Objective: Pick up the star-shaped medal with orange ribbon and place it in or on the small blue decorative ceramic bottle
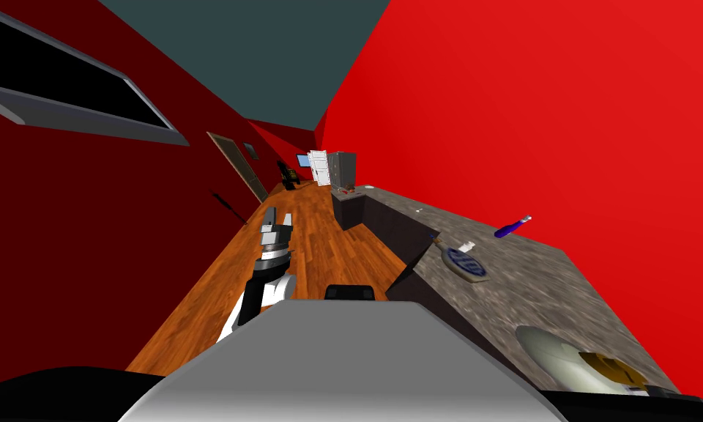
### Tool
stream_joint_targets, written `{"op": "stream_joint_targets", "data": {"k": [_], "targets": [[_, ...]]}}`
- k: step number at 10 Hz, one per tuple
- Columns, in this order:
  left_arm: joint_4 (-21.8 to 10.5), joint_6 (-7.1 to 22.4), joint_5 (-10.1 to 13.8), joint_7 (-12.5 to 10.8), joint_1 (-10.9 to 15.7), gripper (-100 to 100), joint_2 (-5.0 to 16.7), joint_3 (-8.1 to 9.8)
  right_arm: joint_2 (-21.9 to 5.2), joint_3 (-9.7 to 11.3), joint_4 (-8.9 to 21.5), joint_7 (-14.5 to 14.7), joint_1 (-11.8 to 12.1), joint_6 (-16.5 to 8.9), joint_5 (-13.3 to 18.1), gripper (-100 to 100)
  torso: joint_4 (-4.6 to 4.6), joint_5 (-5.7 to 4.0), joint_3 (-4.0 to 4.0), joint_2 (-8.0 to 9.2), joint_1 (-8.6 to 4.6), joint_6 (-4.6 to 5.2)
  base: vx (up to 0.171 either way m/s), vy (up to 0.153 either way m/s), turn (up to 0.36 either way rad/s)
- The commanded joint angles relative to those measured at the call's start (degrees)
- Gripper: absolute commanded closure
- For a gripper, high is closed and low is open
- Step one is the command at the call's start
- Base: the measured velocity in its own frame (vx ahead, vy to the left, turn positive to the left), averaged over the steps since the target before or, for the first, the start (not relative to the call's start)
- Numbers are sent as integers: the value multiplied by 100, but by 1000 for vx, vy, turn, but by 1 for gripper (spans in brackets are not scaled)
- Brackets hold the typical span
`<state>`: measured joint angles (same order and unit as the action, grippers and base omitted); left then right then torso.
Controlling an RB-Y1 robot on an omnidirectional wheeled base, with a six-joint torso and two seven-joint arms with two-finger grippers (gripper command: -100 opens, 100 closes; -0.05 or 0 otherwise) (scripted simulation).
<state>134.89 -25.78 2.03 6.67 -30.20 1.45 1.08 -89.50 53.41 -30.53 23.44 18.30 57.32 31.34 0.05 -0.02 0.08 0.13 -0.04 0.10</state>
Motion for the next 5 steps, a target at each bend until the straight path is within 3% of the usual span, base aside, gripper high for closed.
{"op": "stream_joint_targets", "data": {"k": [1, 5], "targets": [[0, 0, 0, 0, 0, 0, 0, 0, 0, 0, 0, 0, 0, 0, 0, 100, 0, 0, 0, 0, 0, 0, 0, 0, 0], [0, 0, 0, 0, 0, 0, 0, 0, 0, 1, -5, 3, 2, 3, 0, 100, -1, 0, -3, -5, -1, 0, 0, 0, 0]]}}
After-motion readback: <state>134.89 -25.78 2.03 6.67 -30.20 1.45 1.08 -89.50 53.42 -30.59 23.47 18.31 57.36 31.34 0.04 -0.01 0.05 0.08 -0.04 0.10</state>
